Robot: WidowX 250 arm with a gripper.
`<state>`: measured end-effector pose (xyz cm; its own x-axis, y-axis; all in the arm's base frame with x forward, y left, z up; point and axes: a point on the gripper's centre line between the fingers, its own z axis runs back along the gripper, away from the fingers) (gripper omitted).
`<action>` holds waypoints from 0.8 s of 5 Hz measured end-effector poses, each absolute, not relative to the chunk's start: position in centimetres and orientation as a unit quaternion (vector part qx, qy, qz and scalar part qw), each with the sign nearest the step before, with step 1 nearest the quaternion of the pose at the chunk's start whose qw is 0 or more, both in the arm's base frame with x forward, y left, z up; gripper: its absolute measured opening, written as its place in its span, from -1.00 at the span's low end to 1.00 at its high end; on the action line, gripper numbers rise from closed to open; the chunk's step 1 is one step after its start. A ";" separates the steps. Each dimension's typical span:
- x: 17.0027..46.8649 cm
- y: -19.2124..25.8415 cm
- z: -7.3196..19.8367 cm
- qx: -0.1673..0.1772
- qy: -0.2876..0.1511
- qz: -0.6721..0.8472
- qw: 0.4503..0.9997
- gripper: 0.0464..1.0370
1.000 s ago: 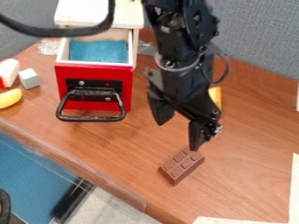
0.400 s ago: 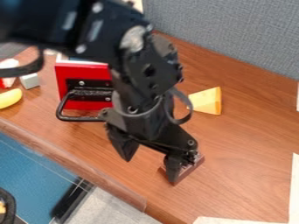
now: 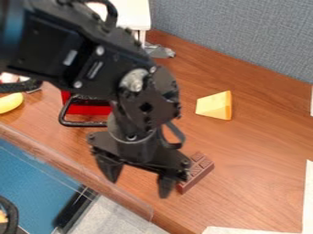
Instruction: Close the drawer
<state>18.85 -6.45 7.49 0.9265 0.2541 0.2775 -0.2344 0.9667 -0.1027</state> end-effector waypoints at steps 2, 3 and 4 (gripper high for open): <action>19.6 -2.5 5.9 -0.013 -0.126 0.168 0.978 0.93; 19.6 -0.9 5.7 -0.008 -0.122 0.184 0.975 0.93; 19.7 0.2 5.3 -0.004 -0.124 0.198 0.972 0.93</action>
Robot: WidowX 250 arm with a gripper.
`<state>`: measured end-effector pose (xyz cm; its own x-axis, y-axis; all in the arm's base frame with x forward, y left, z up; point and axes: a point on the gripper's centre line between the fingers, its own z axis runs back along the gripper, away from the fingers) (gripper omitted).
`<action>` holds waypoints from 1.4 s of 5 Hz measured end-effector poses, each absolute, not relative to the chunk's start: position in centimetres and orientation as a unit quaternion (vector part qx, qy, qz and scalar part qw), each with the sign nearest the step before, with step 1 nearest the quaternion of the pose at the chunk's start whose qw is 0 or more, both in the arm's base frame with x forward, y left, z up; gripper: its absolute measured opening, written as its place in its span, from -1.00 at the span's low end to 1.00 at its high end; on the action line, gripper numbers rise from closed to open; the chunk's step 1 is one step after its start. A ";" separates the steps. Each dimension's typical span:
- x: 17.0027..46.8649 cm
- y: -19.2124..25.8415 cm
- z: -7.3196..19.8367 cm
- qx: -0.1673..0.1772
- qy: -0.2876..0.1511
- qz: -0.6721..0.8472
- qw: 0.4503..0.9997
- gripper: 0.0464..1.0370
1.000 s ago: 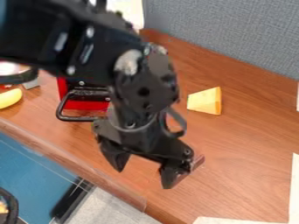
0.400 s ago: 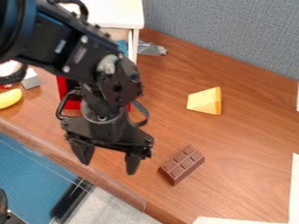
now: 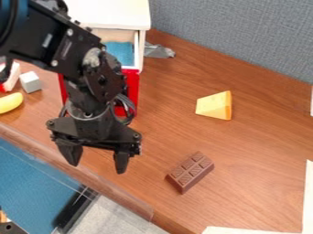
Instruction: Close the drawer
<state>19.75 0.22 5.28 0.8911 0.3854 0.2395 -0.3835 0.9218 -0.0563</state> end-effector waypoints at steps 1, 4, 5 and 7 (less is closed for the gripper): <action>20.0 0.9 4.5 0.005 -0.120 0.206 0.971 0.93; 22.0 4.0 4.2 0.023 -0.120 0.232 0.965 0.93; 23.2 4.8 4.2 0.026 -0.117 0.241 0.963 0.93; 26.0 5.8 4.4 0.040 -0.129 0.250 0.959 0.93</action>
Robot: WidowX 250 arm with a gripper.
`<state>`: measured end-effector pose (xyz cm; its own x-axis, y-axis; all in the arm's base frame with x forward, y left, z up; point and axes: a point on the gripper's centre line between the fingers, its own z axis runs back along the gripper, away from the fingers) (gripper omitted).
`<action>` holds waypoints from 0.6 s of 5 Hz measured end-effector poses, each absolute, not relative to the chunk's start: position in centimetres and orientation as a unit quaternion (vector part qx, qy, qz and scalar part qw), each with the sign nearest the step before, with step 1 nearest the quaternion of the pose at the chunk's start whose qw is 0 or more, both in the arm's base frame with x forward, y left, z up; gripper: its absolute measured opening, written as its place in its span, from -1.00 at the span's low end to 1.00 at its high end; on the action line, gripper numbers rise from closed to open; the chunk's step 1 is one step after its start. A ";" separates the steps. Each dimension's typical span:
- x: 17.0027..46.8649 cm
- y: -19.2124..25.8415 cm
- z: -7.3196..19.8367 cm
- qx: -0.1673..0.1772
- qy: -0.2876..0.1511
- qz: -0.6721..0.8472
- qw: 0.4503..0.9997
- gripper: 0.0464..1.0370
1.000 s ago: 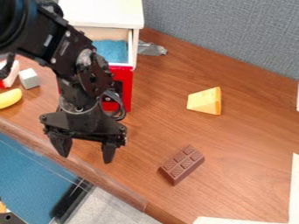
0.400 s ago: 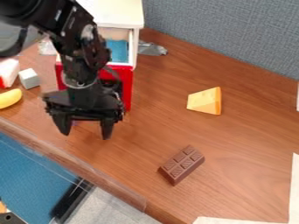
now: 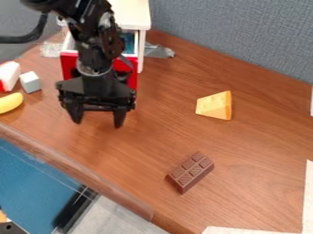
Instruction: Close the drawer
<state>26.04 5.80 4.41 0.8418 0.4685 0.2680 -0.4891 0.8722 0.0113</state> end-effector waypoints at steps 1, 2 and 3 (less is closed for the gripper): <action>26.8 6.3 3.9 0.052 -0.125 0.248 0.959 0.93; 27.7 6.6 3.9 0.057 -0.129 0.247 0.959 0.93; 28.4 6.9 4.1 0.063 -0.132 0.247 0.958 0.93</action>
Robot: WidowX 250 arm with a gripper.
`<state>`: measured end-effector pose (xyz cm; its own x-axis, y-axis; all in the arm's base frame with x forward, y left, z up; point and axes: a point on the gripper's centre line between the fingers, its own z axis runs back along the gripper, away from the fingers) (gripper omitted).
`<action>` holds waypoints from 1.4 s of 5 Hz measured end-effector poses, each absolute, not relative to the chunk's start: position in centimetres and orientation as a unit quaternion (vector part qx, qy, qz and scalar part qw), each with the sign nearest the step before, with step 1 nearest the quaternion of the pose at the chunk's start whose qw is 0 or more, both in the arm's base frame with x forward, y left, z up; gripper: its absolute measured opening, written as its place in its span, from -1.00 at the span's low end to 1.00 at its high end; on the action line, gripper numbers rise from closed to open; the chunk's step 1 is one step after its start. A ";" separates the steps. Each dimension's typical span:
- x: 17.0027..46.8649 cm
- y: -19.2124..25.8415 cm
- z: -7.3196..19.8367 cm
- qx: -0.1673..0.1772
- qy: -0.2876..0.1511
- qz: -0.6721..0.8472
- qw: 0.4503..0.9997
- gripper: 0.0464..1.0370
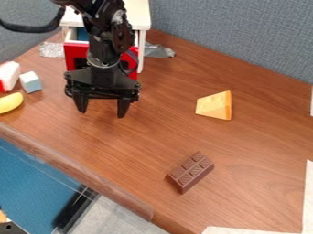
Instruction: Close the drawer
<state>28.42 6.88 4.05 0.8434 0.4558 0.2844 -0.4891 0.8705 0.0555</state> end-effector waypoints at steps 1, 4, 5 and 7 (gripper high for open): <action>29.1 7.9 4.4 0.065 -0.139 0.260 0.953 0.93; 30.6 9.2 4.8 0.072 -0.147 0.272 0.948 0.92; 31.2 9.8 4.8 0.076 -0.150 0.277 0.946 0.92; 32.0 10.5 5.2 0.083 -0.156 0.284 0.943 0.92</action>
